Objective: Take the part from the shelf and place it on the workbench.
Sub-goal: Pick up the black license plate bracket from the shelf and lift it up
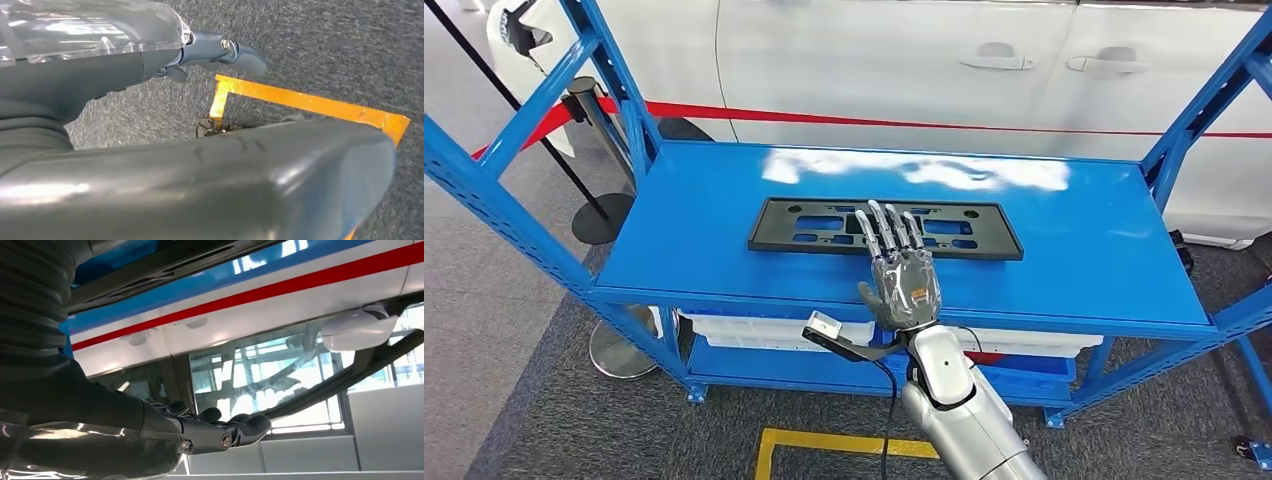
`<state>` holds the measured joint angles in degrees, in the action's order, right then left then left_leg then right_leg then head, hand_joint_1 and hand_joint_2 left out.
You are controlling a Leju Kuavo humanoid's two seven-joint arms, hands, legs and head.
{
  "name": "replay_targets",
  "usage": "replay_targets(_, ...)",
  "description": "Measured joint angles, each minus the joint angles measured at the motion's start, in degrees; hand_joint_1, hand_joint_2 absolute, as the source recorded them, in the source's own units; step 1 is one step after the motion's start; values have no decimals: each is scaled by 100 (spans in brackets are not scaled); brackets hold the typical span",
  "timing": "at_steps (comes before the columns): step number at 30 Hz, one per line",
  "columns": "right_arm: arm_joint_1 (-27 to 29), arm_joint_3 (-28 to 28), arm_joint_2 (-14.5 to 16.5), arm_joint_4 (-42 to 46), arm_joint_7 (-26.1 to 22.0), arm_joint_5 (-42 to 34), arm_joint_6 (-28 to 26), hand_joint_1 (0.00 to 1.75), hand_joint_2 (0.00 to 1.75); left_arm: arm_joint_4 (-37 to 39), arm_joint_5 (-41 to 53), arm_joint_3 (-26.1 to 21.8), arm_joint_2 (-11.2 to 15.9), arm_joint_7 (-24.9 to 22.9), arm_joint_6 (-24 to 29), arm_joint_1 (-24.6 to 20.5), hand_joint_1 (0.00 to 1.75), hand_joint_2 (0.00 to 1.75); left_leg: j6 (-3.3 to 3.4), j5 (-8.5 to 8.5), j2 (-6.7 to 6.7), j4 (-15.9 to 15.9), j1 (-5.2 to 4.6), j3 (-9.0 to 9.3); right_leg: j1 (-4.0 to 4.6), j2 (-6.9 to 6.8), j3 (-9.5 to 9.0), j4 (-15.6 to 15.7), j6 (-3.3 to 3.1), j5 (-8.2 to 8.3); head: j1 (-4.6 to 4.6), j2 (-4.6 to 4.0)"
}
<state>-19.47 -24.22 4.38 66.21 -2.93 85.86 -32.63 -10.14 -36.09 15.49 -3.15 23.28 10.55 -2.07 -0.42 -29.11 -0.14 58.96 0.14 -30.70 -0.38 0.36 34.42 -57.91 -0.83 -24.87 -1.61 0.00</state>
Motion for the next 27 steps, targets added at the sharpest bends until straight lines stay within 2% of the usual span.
replay_targets(1, -18, 8, 15, -23, 7, 31, 18, 0, 175, 0, 0, 1, 8, 7, -3, -2, 0, 0, -27, -117, 1, 245, 6, -111, -19, -4, -40, 24, -29, -11, -1, 0)
replay_targets(3, -47, 15, 38, -94, 20, 89, 45, 0, 175, 0, 0, 1, 14, 12, -4, -1, 0, 0, -74, -409, 1, 1016, 34, -532, -18, -13, -93, 33, -69, -55, -1, 0)
replay_targets(4, -53, 16, 42, -141, 24, 117, 51, 0, 175, 0, 0, 1, 15, 13, -4, 0, 0, 0, -96, -490, 1, 1361, 47, -754, -16, -15, -119, 32, -73, -79, -1, 0)
replay_targets(5, -54, 18, 43, -195, 28, 144, 50, 0, 175, 0, 0, 1, 19, 13, -4, 4, 0, 0, -113, -463, 2, 1528, 59, -897, -15, -11, -150, 30, -72, -106, -1, 0)
replay_targets(6, -56, 18, 43, -248, 31, 170, 49, 0, 175, 0, 0, 1, 23, 13, -4, 10, 0, 0, -125, -314, 3, 1471, 70, -934, -18, -5, -190, 28, -65, -138, -1, 0)
replay_targets(7, -63, 18, 45, -297, 33, 192, 47, 0, 175, 0, -1, 1, 32, 14, -4, 17, 0, 0, -129, -59, 4, 1178, 81, -855, -21, 3, -240, 25, -53, -174, -1, 0)
replay_targets(8, -76, 18, 48, -344, 33, 211, 46, 0, 175, 0, -1, 2, 40, 14, -4, 23, 0, 0, -127, 213, 6, 762, 90, -717, -23, 11, -287, 21, -34, -214, -1, 0)
replay_targets(9, -100, 18, 54, -389, 34, 227, 45, 0, 175, 2, -2, 2, 46, 15, -4, 26, 0, 0, -116, 403, 5, 378, 84, -564, -15, 18, -321, 11, -7, -251, -1, 0)
replay_targets(10, -130, 18, 61, -435, 34, 245, 45, 0, 175, 3, -2, 2, 51, 15, -3, 22, 0, 0, -88, 507, 0, 104, 76, -454, -6, 24, -338, 4, 23, -278, 0, 0)
replay_targets(11, -160, 18, 68, -486, 35, 264, 45, 0, 175, 5, -2, 3, 52, 16, -1, 17, 0, 0, -56, 516, -6, -25, 63, -404, 2, 26, -339, 1, 55, -295, 1, 0)
replay_targets(15, -274, 18, 108, -711, 39, 340, 47, 0, 175, 8, -7, 3, 52, 14, 15, 9, 0, 0, 97, 463, -17, -104, 68, -348, -7, 13, -317, -90, 183, -390, 2, 0)
replay_targets(16, -303, 18, 117, -760, 43, 357, 49, 0, 175, 8, -8, 3, 55, 12, 18, 9, 0, 0, 134, 459, -13, -126, 78, -325, -13, 6, -223, -286, 207, -490, 2, 0)
replay_targets(17, -322, 18, 123, -816, 51, 370, 53, 0, 175, 9, -9, 4, 57, 11, 22, 11, 0, 0, 162, 450, -11, -137, 79, -308, -23, -2, -53, -605, 223, -628, 2, 0)
replay_targets(19, -342, 15, 129, -949, 78, 382, 70, 0, 175, 9, -10, 4, 63, 8, 28, 7, 0, 0, 199, 419, -13, -137, 74, -286, -32, -4, 407, -1360, 243, -877, 2, 0)
replay_targets(20, -343, 11, 132, -1023, 100, 385, 80, 0, 175, 9, -11, 4, 64, 5, 28, 11, 0, 0, 203, 399, -18, -137, 72, -265, -37, -5, 579, -1582, 247, -880, 2, 0)
replay_targets(21, -350, 4, 136, -1090, 127, 386, 92, 0, 175, 9, -10, 4, 65, 3, 27, 18, 0, 0, 200, 375, -24, -136, 71, -234, -40, -6, 649, -1596, 246, -767, 2, 0)
replay_targets(22, -367, -8, 142, -1154, 157, 388, 106, 0, 175, 9, -10, 5, 66, 2, 22, 24, 0, 0, 191, 348, -28, -135, 71, -193, -41, -7, 606, -1391, 236, -555, 2, 0)
replay_targets(23, -401, -27, 148, -1221, 194, 392, 128, 0, 175, 9, -9, 7, 65, 5, 18, 29, 0, 0, 176, 317, -31, -134, 71, -148, -39, -8, 479, -1027, 215, -287, 3, 0)
replay_targets(24, -451, -50, 155, -1294, 230, 395, 157, 0, 175, 9, -8, 10, 64, 8, 9, 28, 0, 0, 153, 283, -32, -128, 61, -111, -26, -10, 329, -653, 189, -85, 2, 0)
replay_targets(25, -510, -73, 163, -1368, 265, 398, 191, 0, 175, 9, -7, 14, 64, 13, 2, 23, 0, 0, 125, 254, -32, -122, 51, -89, -13, -13, 205, -346, 161, 37, 2, 0)
replay_targets(26, -566, -96, 172, -1439, 301, 399, 227, 0, 175, 9, -6, 17, 64, 19, -5, 16, 0, 0, 95, 231, -32, -119, 43, -78, 1, -14, 130, -157, 137, 80, 1, 0)
replay_targets(27, -617, -117, 179, -1506, 337, 399, 261, 0, 175, 9, -5, 21, 65, 23, -17, 11, 0, 0, 60, 215, -30, -124, 35, -75, 15, -11, 104, -92, 113, 49, -1, 0)
